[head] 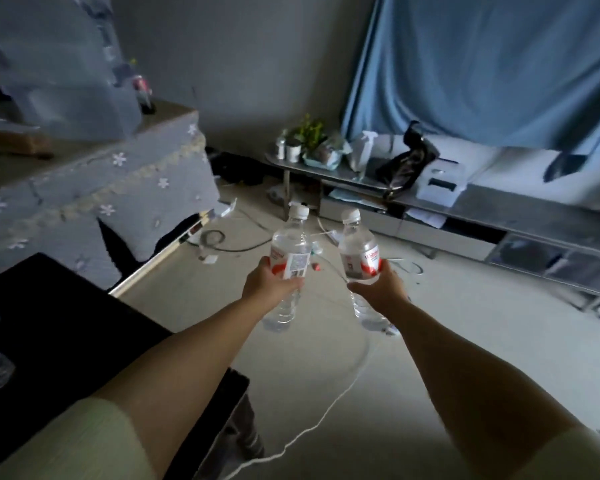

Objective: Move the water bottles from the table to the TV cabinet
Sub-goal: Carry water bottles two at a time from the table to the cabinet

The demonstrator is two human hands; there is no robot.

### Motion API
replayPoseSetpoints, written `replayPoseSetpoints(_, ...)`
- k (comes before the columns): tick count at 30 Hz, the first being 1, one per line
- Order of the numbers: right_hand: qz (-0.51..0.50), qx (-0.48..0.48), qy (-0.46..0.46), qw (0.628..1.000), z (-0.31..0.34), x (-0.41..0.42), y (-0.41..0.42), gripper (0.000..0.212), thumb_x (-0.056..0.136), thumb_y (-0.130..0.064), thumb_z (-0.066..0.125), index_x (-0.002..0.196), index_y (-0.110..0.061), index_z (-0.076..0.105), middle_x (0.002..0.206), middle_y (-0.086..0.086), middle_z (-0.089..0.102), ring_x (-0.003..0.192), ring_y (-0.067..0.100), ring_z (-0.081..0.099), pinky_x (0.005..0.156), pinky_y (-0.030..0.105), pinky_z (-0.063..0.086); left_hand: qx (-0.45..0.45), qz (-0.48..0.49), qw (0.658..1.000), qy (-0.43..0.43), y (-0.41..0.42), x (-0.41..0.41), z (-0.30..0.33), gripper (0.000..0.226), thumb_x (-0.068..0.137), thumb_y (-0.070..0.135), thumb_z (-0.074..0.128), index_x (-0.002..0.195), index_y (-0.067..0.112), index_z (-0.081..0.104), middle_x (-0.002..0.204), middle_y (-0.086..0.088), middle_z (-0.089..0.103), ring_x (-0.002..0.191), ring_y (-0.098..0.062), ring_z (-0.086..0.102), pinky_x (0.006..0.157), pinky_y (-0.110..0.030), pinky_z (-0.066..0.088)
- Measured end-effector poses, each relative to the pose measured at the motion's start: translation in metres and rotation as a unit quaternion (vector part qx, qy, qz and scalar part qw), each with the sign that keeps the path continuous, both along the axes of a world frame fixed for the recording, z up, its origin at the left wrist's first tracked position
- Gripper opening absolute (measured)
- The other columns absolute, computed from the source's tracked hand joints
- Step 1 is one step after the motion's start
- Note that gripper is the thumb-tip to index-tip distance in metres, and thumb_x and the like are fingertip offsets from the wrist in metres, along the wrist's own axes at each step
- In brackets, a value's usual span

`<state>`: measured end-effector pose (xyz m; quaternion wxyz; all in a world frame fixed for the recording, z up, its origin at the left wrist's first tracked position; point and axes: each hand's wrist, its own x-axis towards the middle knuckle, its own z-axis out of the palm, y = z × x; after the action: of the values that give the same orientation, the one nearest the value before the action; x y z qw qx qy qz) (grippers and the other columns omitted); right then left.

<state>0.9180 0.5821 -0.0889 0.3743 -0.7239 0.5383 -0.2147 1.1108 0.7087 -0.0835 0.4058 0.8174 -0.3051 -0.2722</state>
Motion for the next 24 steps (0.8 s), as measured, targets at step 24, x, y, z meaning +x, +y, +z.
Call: replayPoseSetpoints(24, -0.321, 0.019, 0.016, 0.947, -0.011, -0.351, -0.107, 0.064, 0.068, -0.033, 0.083, 0.118, -0.013, 0.049, 0.110, 0.008, 0.061, 0.088, 0.020, 0.053, 0.075, 0.030, 0.041, 0.027, -0.311, 0.948, 0.061, -0.236, -0.325, -0.012, 0.068, 0.066, 0.044, 0.083, 0.120, 0.017, 0.053, 0.119, -0.003, 0.065, 0.105, -0.026, 0.062, 0.094, -0.038, 0.050)
